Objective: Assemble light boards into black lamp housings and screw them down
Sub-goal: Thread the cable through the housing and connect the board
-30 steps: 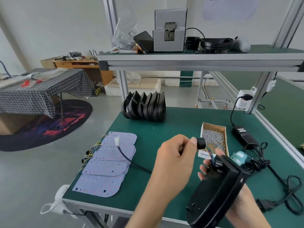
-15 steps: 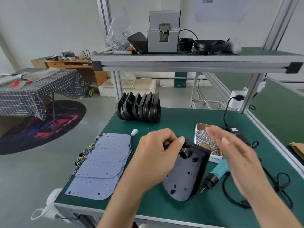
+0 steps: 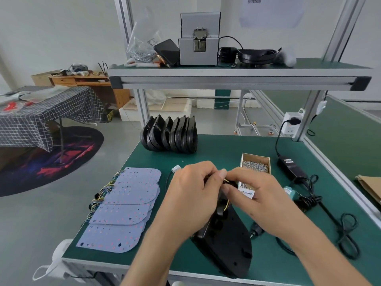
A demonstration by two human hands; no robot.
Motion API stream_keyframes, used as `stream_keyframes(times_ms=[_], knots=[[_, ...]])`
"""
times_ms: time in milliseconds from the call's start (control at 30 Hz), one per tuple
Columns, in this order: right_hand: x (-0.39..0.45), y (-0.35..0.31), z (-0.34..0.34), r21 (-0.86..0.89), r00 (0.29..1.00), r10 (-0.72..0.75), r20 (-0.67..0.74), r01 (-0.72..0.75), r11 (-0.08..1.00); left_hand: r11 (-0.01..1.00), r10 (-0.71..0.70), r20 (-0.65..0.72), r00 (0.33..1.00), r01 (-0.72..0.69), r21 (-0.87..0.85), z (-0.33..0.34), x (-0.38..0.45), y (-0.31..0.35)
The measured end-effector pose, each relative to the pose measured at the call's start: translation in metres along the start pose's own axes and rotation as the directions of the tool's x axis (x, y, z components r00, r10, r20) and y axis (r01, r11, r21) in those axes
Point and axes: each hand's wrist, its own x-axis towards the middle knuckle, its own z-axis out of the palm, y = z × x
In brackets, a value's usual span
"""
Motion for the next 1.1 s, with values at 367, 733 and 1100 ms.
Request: stream_keyframes(times_ms=[367, 733, 1100], knots=[[-0.027, 0.008, 0.023, 0.221, 0.976, 0.139, -0.17, -0.1, 0.97, 0.997, 0.061, 0.074, 0.995, -0.065, 0.043, 0.001, 0.006, 0.01], [-0.045, 0.017, 0.057, 0.174, 0.938, 0.28, -0.203, -0.247, 0.953, 0.994, 0.091, 0.084, 0.992, -0.095, 0.049, -0.006, 0.007, 0.02], [-0.038, 0.019, 0.038, 0.4, 0.972, 0.21, 0.104, -0.234, 0.886, 0.998, 0.054, 0.086, 0.995, -0.056, 0.021, -0.013, 0.009, 0.009]])
